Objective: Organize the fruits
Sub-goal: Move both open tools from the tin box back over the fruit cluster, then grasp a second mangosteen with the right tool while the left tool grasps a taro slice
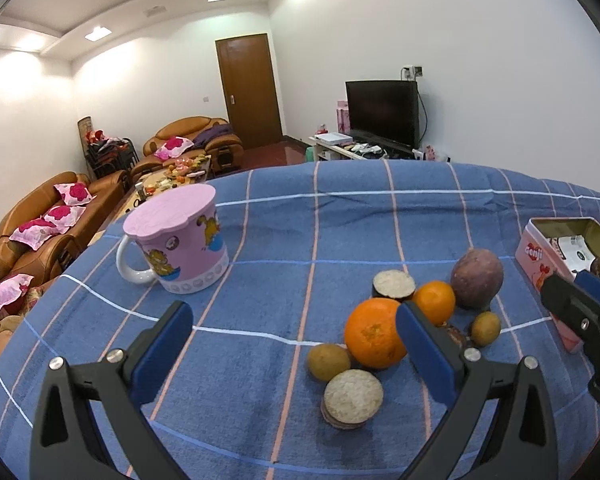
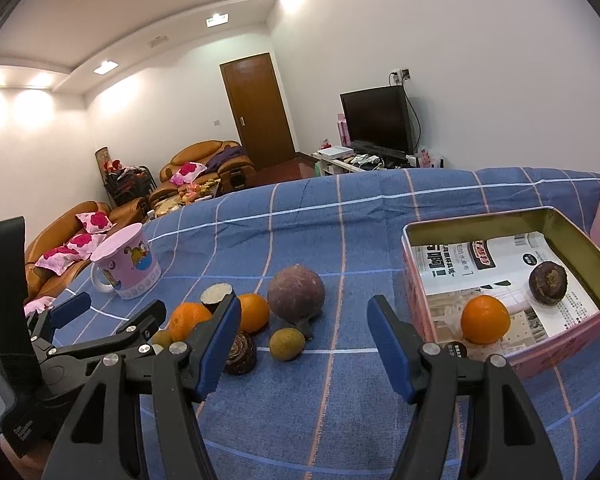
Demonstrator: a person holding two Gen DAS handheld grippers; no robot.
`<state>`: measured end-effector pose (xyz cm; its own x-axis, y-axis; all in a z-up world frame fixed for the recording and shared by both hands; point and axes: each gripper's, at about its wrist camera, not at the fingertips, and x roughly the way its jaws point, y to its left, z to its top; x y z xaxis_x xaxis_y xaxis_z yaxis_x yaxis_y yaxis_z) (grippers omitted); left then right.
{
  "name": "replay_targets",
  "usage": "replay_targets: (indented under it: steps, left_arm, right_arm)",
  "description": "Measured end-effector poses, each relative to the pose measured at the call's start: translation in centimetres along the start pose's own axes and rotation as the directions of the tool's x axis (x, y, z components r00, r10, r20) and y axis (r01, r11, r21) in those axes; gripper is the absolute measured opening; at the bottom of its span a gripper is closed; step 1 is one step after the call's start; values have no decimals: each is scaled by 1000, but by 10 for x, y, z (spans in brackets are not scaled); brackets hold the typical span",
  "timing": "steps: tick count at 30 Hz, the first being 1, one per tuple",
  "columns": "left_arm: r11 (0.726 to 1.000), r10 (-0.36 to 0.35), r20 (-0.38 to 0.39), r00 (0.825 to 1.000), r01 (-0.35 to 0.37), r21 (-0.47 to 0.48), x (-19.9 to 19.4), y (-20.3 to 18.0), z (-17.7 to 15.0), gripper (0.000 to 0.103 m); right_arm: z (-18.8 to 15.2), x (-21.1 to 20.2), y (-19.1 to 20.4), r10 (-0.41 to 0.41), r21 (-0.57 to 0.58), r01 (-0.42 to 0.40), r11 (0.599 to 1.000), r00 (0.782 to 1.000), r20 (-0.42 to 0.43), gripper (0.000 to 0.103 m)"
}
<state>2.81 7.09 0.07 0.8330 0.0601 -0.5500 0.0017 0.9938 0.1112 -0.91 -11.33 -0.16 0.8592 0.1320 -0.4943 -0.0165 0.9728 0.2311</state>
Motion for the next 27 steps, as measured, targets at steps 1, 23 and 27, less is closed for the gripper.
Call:
replay_targets:
  steps: [1,23,27]
  left_arm:
    - [1000,1,0,1000,-1,-1,0,0,0,103]
    - [985,-27,-26,999,22,-173,6,60,4,103]
    - [974,-23,-34,999,15,-227,9,83,2,103]
  right_arm:
    - [0,0,0,0,0,0,1000,1000,0,67]
    - [-3,12,9,15,-73,-21,997,996,-83,54]
    - [-7,19,24,63,-126,-81,989,988,-140,52]
